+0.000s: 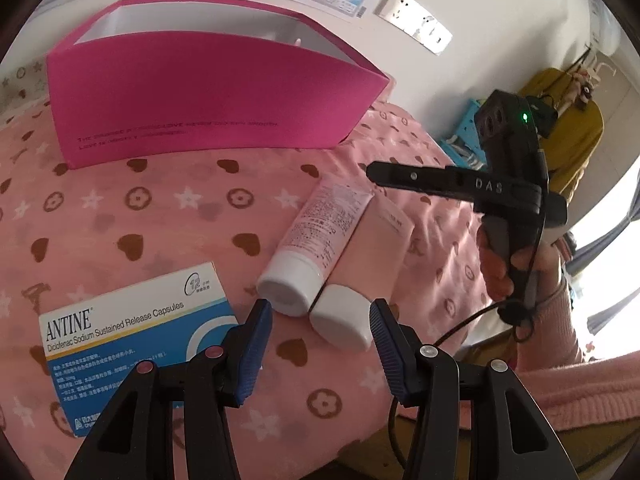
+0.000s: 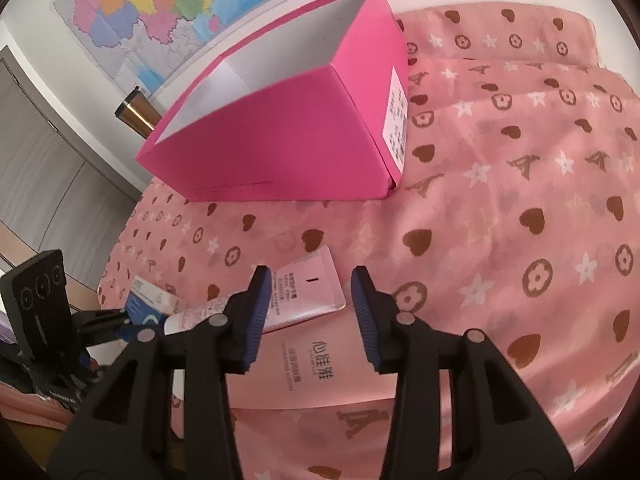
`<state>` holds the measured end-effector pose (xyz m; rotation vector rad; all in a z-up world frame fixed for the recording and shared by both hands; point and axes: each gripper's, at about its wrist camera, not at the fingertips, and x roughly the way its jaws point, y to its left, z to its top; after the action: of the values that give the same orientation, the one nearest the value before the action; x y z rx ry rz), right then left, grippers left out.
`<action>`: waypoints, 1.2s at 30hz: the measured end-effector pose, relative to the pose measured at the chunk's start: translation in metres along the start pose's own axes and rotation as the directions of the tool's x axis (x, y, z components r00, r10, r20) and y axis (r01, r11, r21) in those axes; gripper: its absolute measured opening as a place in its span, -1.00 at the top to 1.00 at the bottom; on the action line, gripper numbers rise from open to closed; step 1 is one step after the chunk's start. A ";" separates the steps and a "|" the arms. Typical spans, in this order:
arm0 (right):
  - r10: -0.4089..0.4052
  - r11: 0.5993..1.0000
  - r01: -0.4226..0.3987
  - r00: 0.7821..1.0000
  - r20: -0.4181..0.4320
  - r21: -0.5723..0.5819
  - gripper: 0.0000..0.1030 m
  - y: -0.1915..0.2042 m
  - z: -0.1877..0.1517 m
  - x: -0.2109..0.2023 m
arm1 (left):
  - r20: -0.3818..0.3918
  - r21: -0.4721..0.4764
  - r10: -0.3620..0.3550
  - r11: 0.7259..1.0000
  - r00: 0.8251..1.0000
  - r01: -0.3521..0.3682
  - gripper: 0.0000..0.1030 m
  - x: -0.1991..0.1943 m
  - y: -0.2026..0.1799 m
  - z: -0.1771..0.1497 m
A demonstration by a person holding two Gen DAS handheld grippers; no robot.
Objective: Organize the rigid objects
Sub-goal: 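Move the right tool back toward the pink-and-white tube, then grasp the pink-and-white tube with the right gripper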
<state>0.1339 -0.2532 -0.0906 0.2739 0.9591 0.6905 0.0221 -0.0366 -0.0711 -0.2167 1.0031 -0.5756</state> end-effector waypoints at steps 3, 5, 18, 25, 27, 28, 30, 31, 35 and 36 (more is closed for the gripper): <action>-0.006 1.000 0.006 1.000 -0.011 -0.007 0.13 -0.002 0.000 0.003 | -0.006 0.002 -0.012 1.000 1.000 0.012 0.00 0.001 -0.002 0.000; -0.008 1.000 0.007 1.000 -0.021 -0.014 0.11 -0.003 0.000 0.006 | -0.011 -0.008 -0.017 1.000 1.000 0.017 0.00 0.001 -0.001 0.000; -0.013 0.999 0.011 0.998 -0.054 -0.046 0.05 0.000 -0.002 0.019 | 0.003 -0.038 0.009 0.999 1.000 -0.009 -0.01 0.010 0.002 0.018; -0.001 0.999 -0.001 0.999 -0.046 -0.037 0.05 -0.005 -0.005 0.012 | 0.004 -0.051 0.047 0.998 0.999 -0.047 -0.01 0.020 0.011 0.033; 0.000 0.999 -0.002 0.999 -0.047 -0.035 0.05 -0.005 -0.005 0.011 | -0.001 -0.053 0.055 0.997 0.998 -0.055 -0.01 0.022 0.013 0.034; 0.000 0.999 -0.001 0.999 -0.046 -0.032 0.05 -0.006 -0.005 0.011 | -0.005 -0.052 0.062 0.997 0.998 -0.062 0.00 0.023 0.014 0.035; -0.008 1.000 0.007 0.999 -0.045 -0.027 0.05 -0.008 -0.004 0.012 | -0.005 -0.053 0.065 0.996 0.998 -0.065 0.01 0.024 0.015 0.035; -0.014 1.000 0.013 0.999 -0.046 -0.026 0.05 -0.008 -0.004 0.012 | -0.004 -0.050 0.066 0.997 0.998 -0.066 0.07 0.023 0.015 0.035; -0.022 0.999 0.020 0.999 -0.047 -0.034 0.05 -0.007 -0.002 0.018 | -0.005 -0.041 0.080 0.996 0.997 -0.080 0.18 0.022 0.013 0.034; -0.024 0.999 0.022 0.999 -0.048 -0.040 0.05 -0.006 -0.002 0.018 | -0.004 -0.042 0.080 0.996 0.997 -0.080 0.20 0.022 0.013 0.034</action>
<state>0.1420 -0.2460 -0.1065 0.2119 0.9927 0.6965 0.0641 -0.0411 -0.0746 -0.2123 1.0217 -0.4824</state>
